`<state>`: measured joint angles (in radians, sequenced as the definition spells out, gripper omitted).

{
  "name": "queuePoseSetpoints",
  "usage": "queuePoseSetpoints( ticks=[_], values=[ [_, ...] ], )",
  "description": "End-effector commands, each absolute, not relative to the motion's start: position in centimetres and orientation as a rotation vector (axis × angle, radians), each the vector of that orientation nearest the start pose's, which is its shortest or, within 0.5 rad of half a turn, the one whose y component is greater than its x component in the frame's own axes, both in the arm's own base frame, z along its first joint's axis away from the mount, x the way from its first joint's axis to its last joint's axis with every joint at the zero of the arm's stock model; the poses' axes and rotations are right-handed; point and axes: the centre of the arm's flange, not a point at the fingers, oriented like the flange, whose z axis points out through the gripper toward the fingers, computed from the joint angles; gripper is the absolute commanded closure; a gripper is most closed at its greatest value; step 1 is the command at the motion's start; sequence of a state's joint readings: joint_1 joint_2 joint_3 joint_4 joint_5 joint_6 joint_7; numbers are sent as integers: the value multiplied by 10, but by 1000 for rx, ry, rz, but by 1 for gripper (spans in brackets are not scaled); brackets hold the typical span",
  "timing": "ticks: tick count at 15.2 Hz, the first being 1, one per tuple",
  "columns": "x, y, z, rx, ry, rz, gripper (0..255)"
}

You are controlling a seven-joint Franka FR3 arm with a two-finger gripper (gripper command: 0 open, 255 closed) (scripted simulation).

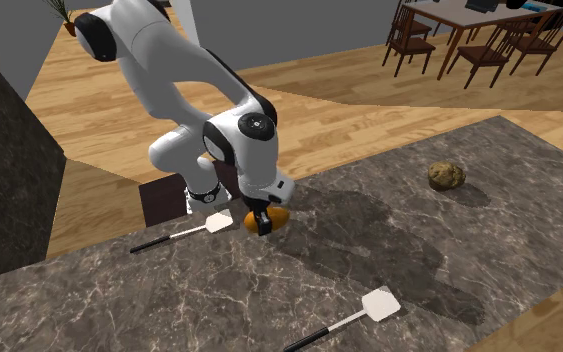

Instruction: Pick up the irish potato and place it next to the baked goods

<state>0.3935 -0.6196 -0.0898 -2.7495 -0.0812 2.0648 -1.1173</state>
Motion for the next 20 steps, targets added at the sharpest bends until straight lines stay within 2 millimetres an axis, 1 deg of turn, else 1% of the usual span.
queuePoseSetpoints(
  ticks=[1, 20],
  values=[
    [318, 98, 401, -2312, -2111, 106, 255],
    [318, 98, 501, -2312, -2111, 106, 255]
  ],
)
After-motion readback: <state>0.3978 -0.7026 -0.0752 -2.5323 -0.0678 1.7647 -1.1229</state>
